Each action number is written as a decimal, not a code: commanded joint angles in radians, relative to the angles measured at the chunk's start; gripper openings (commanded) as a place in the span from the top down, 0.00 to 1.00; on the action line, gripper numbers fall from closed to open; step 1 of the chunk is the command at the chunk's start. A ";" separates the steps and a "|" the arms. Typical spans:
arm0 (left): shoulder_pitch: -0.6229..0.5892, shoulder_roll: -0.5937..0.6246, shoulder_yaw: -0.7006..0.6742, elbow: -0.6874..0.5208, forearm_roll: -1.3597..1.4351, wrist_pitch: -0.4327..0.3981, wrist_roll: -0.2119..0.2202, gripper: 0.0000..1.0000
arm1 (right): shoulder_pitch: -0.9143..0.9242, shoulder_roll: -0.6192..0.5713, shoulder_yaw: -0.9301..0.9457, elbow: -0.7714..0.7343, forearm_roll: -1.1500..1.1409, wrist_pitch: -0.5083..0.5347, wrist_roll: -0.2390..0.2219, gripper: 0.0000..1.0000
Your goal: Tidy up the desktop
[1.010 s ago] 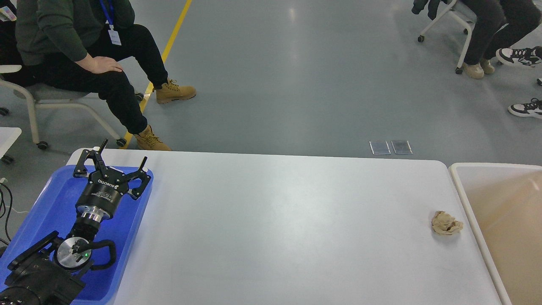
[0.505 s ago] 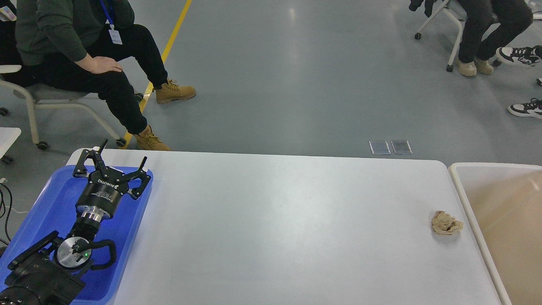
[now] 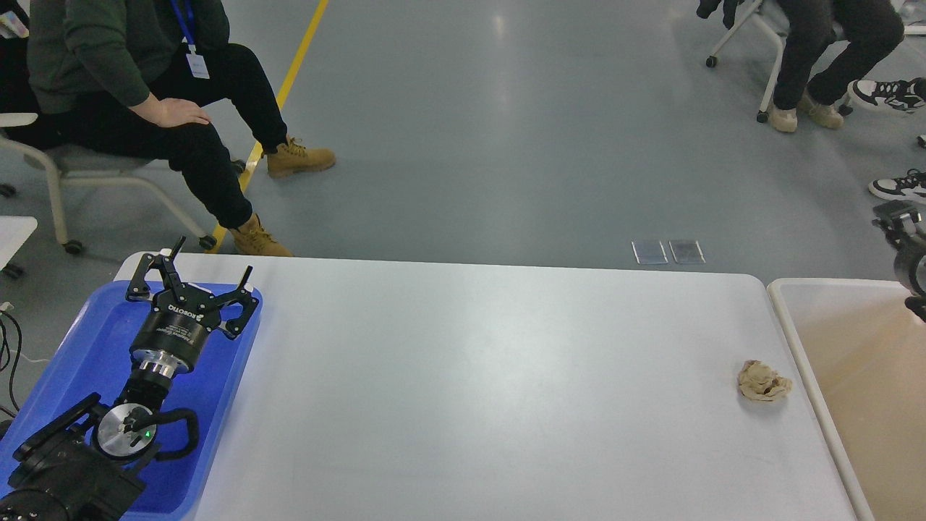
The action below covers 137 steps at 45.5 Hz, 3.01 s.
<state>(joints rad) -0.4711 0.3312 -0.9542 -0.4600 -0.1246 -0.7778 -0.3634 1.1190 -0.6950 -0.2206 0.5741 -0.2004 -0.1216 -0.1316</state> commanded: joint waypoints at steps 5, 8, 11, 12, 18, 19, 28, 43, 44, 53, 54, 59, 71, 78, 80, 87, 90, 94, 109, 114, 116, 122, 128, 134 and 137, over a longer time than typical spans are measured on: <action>-0.001 -0.001 0.000 0.000 0.000 -0.001 0.001 0.01 | 0.300 -0.038 -0.354 0.297 -0.022 0.005 0.001 0.01; -0.001 -0.001 0.000 0.000 0.000 0.000 0.000 0.01 | 0.363 -0.035 -0.434 0.345 -0.010 0.005 0.004 0.01; -0.001 -0.001 0.000 0.000 0.000 0.000 0.001 0.01 | 0.403 -0.032 -0.486 0.372 0.006 0.008 0.006 0.01; -0.001 -0.001 0.000 0.000 0.000 -0.001 0.001 0.01 | 0.413 -0.029 -0.502 0.378 0.007 0.008 0.006 0.00; -0.001 -0.001 0.000 0.000 0.000 -0.001 0.001 0.01 | 0.490 -0.015 -0.592 0.444 0.018 0.007 0.009 0.00; -0.001 -0.001 0.002 0.000 0.000 -0.001 0.001 0.01 | 0.505 -0.012 -0.608 0.460 0.025 0.007 0.009 0.00; -0.001 -0.001 0.000 0.000 0.000 -0.001 0.001 0.01 | 0.676 0.087 -0.854 0.578 0.180 0.002 0.030 0.01; -0.001 -0.001 0.000 0.000 0.000 -0.001 0.003 0.01 | 0.829 0.169 -0.976 0.771 0.248 0.031 0.099 0.00; 0.000 -0.001 0.000 0.000 0.000 -0.001 0.001 0.01 | 0.841 0.170 -0.977 0.786 0.248 0.040 0.099 0.00; 0.000 -0.001 0.000 0.000 0.000 -0.001 0.003 0.01 | 0.923 0.241 -1.013 0.866 0.246 0.071 0.099 0.00; 0.000 -0.001 0.000 0.000 0.000 -0.001 0.001 0.01 | 0.932 0.247 -1.016 0.868 0.246 0.076 0.101 0.00; 0.000 -0.001 0.000 0.000 0.000 -0.001 0.001 0.01 | 0.984 0.272 -1.030 0.872 0.245 0.166 0.101 0.00; 0.000 -0.001 0.000 0.000 0.000 -0.001 0.003 0.01 | 1.084 0.321 -1.045 0.882 0.231 0.367 0.105 0.00; 0.000 -0.001 0.000 0.000 0.000 -0.001 0.001 0.01 | 1.121 0.353 -1.063 0.903 0.222 0.405 0.105 0.00; 0.000 -0.001 0.000 0.000 0.000 -0.001 0.003 0.01 | 1.134 0.362 -1.063 0.909 0.205 0.433 0.105 0.00; 0.000 -0.001 0.000 0.000 0.000 -0.001 0.001 0.01 | 1.174 0.387 -1.054 0.922 0.142 0.525 0.105 0.00; 0.000 -0.001 0.000 0.000 0.000 -0.001 0.003 0.01 | 1.187 0.397 -1.054 0.922 0.134 0.548 0.105 0.00; 0.000 -0.001 0.000 0.000 0.000 -0.001 0.001 0.01 | 1.200 0.413 -1.060 0.922 0.104 0.585 0.102 0.00; 0.000 -0.001 0.000 0.000 0.000 -0.001 0.003 0.01 | 1.242 0.471 -1.062 0.922 0.095 0.720 0.096 0.00; 0.000 -0.001 0.000 0.000 0.000 -0.001 0.001 0.01 | 1.245 0.476 -1.062 0.920 0.088 0.724 0.096 0.00; 0.000 -0.001 0.000 0.000 0.000 -0.001 0.003 0.01 | 1.248 0.476 -1.062 0.920 0.088 0.729 0.096 0.00; 0.002 0.000 0.000 0.000 0.000 -0.001 0.003 0.01 | 1.259 0.479 -1.063 0.920 0.085 0.738 0.096 0.00; 0.002 0.000 -0.002 0.000 0.000 -0.001 0.003 0.01 | 1.259 0.480 -1.065 0.920 0.059 0.747 0.093 0.00; 0.002 0.000 -0.003 0.000 0.000 -0.001 0.003 0.01 | 1.257 0.482 -1.065 0.918 0.038 0.766 0.093 0.00; 0.002 0.000 -0.003 0.000 0.000 -0.001 0.003 0.01 | 1.257 0.480 -1.068 0.918 0.039 0.770 0.093 0.00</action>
<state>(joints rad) -0.4696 0.3309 -0.9555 -0.4602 -0.1242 -0.7794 -0.3611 2.3731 -0.2176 -1.2846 1.4941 -0.1395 0.6241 -0.0372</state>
